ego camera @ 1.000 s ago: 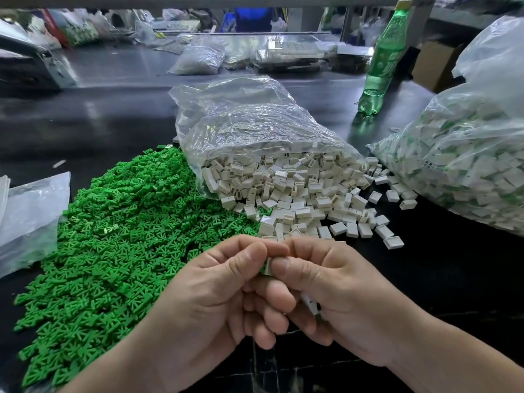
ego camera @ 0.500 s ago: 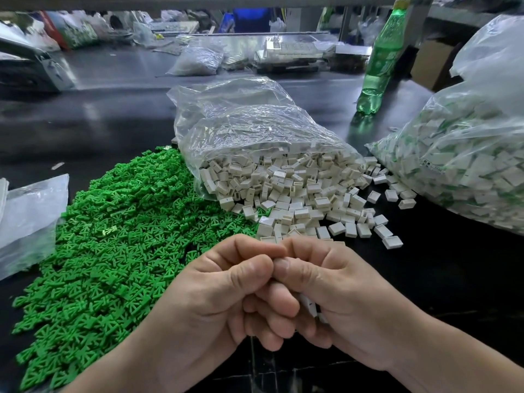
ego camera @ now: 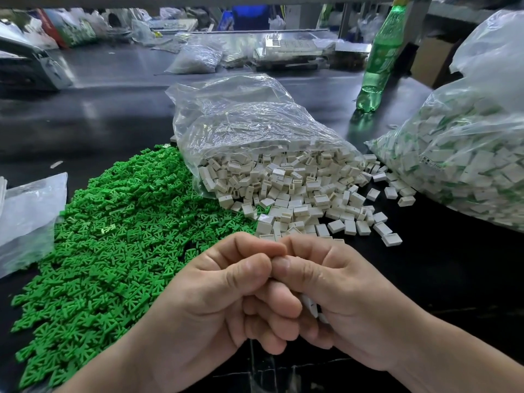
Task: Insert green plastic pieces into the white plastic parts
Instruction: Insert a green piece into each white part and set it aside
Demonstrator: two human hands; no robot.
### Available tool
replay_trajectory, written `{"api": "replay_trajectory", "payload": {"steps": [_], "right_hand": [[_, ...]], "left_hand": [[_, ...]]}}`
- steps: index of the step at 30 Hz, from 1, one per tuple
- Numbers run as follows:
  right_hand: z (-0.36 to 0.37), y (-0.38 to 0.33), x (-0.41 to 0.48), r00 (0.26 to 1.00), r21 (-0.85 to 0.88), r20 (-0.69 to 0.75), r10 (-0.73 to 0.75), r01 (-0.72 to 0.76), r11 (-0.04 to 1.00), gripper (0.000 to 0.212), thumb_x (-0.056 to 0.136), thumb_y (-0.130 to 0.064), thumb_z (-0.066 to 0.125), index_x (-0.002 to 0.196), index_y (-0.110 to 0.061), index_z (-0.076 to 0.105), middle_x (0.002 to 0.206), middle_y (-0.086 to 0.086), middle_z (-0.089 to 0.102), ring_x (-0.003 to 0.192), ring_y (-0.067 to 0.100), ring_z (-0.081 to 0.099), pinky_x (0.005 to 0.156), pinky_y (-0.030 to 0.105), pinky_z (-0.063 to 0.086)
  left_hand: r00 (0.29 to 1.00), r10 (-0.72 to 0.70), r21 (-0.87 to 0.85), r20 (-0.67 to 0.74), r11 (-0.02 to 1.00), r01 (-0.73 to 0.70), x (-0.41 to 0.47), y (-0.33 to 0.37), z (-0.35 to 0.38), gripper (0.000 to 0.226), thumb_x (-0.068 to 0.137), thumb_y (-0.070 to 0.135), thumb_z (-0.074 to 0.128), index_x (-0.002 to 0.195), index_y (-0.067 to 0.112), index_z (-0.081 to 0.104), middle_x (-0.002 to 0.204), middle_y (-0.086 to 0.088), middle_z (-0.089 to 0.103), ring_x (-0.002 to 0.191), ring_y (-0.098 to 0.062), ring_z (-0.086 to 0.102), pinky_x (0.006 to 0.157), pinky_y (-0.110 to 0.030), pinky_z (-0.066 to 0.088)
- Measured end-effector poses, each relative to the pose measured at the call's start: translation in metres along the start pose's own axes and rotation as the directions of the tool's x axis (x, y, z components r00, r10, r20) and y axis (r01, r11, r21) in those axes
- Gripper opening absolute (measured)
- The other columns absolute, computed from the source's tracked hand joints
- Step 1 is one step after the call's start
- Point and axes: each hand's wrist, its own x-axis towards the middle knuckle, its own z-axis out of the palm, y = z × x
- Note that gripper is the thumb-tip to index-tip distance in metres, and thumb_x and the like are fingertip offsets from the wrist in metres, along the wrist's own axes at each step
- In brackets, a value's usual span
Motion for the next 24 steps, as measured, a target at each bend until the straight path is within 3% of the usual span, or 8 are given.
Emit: {"api": "replay_trajectory", "payload": {"steps": [8, 24], "right_hand": [[0.0017, -0.0008, -0.0014, 1.000, 0.041, 0.006, -0.008, 0.008, 0.999, 0.018, 0.097, -0.033, 0.063, 0.095, -0.015, 0.065, 0.063, 0.000, 0.067, 0.048, 0.007, 0.062, 0.035, 0.014, 0.037], [0.0043, -0.0031, -0.0027, 1.000, 0.056, -0.008, 0.023, -0.023, 0.998, 0.019, 0.094, -0.033, 0.065, 0.095, -0.015, 0.066, 0.061, -0.001, 0.066, 0.047, 0.006, 0.062, 0.035, 0.014, 0.036]], "left_hand": [[0.998, 0.023, 0.085, -0.058, 0.996, -0.018, 0.0005, 0.0004, 0.0040, 0.017, 0.101, 0.005, 0.050, 0.115, 0.003, 0.060, 0.086, -0.024, 0.073, 0.073, -0.031, 0.074, 0.063, -0.035, 0.061], [0.999, 0.035, 0.109, -0.032, 0.994, -0.031, 0.0006, 0.0002, 0.0017, 0.017, 0.103, 0.005, 0.046, 0.116, 0.002, 0.057, 0.087, -0.024, 0.073, 0.074, -0.031, 0.074, 0.065, -0.037, 0.061]]}}
